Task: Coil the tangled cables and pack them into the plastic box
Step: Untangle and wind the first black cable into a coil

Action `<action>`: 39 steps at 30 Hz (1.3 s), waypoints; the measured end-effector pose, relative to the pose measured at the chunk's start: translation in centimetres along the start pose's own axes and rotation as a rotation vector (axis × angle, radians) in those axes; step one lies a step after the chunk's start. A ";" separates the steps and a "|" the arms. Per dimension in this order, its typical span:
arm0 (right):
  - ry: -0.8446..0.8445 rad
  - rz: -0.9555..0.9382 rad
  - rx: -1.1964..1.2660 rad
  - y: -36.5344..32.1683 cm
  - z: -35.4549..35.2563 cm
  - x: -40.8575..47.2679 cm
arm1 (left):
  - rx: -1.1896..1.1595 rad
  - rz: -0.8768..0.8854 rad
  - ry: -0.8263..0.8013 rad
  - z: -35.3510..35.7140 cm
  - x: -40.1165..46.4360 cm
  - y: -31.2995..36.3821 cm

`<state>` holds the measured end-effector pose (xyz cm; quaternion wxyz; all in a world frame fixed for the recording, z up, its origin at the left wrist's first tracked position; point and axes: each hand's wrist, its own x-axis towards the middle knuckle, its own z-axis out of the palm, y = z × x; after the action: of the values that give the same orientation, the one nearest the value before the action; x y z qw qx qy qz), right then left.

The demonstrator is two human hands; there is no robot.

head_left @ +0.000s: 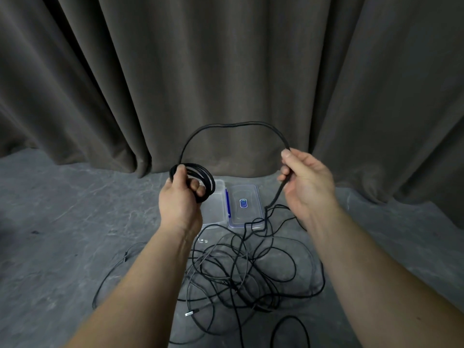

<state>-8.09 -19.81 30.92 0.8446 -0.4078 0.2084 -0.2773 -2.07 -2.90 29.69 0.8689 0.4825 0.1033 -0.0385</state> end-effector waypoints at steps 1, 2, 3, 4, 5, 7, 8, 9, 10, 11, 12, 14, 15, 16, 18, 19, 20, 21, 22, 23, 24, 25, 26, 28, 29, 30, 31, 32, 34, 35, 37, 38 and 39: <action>0.032 -0.059 -0.121 0.0 -0.1 0.0 | 0.019 0.000 -0.010 0.0 -0.2 -0.1; 0.060 -0.151 -0.342 0.1 -0.4 0.1 | 0.039 0.001 -0.019 0.1 -0.3 -0.2; 0.070 -0.264 -0.656 0.3 -0.8 0.4 | 0.062 0.008 -0.029 0.2 -0.5 -0.2; 0.042 -0.364 -1.009 0.6 -1.2 0.5 | 0.092 0.023 -0.041 0.3 -0.6 -0.3; -0.023 -0.400 -1.347 0.8 -1.5 0.3 | 0.132 0.045 -0.055 0.4 -0.7 -0.3; -0.234 -0.292 -1.792 1.1 -1.4 -0.3 | 0.229 0.105 -0.086 0.5 -0.9 -0.5; -0.376 -0.208 -1.896 1.1 -1.3 -0.6 | 0.283 0.136 -0.101 0.4 -0.9 -0.6; -0.519 -0.131 -1.939 1.2 -1.0 -1.0 | 0.339 0.163 -0.118 0.3 -1.0 -0.7; -0.648 -0.064 -1.926 1.0 -0.7 -1.4 | 0.394 0.187 -0.137 0.2 -1.0 -0.9; -0.755 -0.009 -1.873 0.7 -0.4 -1.8 | 0.446 0.206 -0.161 0.1 -1.0 -1.0; -0.833 0.032 -1.796 0.4 -0.1 -2.1 | 0.493 0.220 -0.194 0.0 -1.1 -1.1; -0.908 0.060 -1.600 -0.4 0.4 -2.7 | 0.559 0.223 -0.287 -0.1 -1.5 -1.2; -0.902 0.051 -1.490 -0.8 0.7 -2.8 | 0.584 0.216 -0.344 -0.1 -1.7 -1.2; -0.875 0.031 -1.387 -1.2 0.8 -2.9 | 0.607 0.205 -0.401 -0.1 -1.9 -1.2; -0.831 -0.027 -1.223 -1.9 0.8 -2.9 | 0.624 0.180 -0.485 -0.1 -2.2 -1.0; -0.817 -0.049 -1.176 -2.2 0.8 -3.0 | 0.617 0.166 -0.510 -0.1 -2.3 -0.8; -0.811 -0.059 -1.137 -2.4 0.7 -3.0 | 0.608 0.154 -0.532 -0.1 -2.4 -0.6; -0.810 -0.052 -1.098 -2.6 0.7 -3.2 | 0.602 0.143 -0.555 0.0 -2.5 -0.4; -0.806 -0.048 -1.063 -2.6 0.6 -3.2 | 0.596 0.126 -0.580 0.1 -2.6 -0.3; -0.798 -0.065 -1.026 -2.5 0.5 -3.2 | 0.583 0.099 -0.602 0.1 -2.8 -0.3; -0.772 -0.100 -0.985 -2.2 0.4 -3.0 | 0.562 0.064 -0.623 0.2 -3.0 -0.3; -0.732 -0.140 -0.933 -1.8 0.3 -2.7 | 0.541 0.033 -0.639 0.3 -3.1 -0.4; -0.689 -0.175 -0.873 -1.4 0.2 -2.5 | 0.524 0.011 -0.650 0.3 -3.2 -0.4; -0.607 -0.250 -0.823 -0.6 0.1 -2.1 | 0.483 -0.024 -0.650 0.4 -3.1 -0.5; -0.563 -0.290 -0.836 -0.3 0.1 -2.0 | 0.450 -0.048 -0.645 0.5 -3.0 -0.5; -0.523 -0.330 -0.856 0.1 0.1 -1.9 | 0.416 -0.071 -0.644 0.6 -3.0 -0.4; -0.502 -0.372 -0.873 0.2 0.1 -1.8 | 0.386 -0.088 -0.648 0.6 -3.0 -0.3; -0.495 -0.408 -0.888 0.4 0.1 -1.7 | 0.359 -0.100 -0.652 0.7 -3.0 -0.1; -0.514 -0.447 -0.893 0.5 0.0 -1.6 | 0.299 -0.119 -0.647 0.8 -3.1 0.3; -0.529 -0.446 -0.884 0.5 -0.2 -1.6 | 0.270 -0.127 -0.637 0.8 -3.0 0.5; -0.567 -0.425 -0.854 0.2 -0.2 -1.6 | 0.235 -0.131 -0.618 0.7 -2.9 1.0; -0.590 -0.413 -0.836 0.1 -0.3 -1.7 | 0.232 -0.125 -0.611 0.6 -2.8 1.1; -0.612 -0.402 -0.821 -0.1 -0.3 -1.7 | 0.234 -0.115 -0.606 0.6 -2.8 1.3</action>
<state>-9.61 -18.97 31.06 0.5687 -0.7975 -0.0376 -0.1980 -4.46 -2.78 31.64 0.7950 0.5392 -0.1380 -0.2412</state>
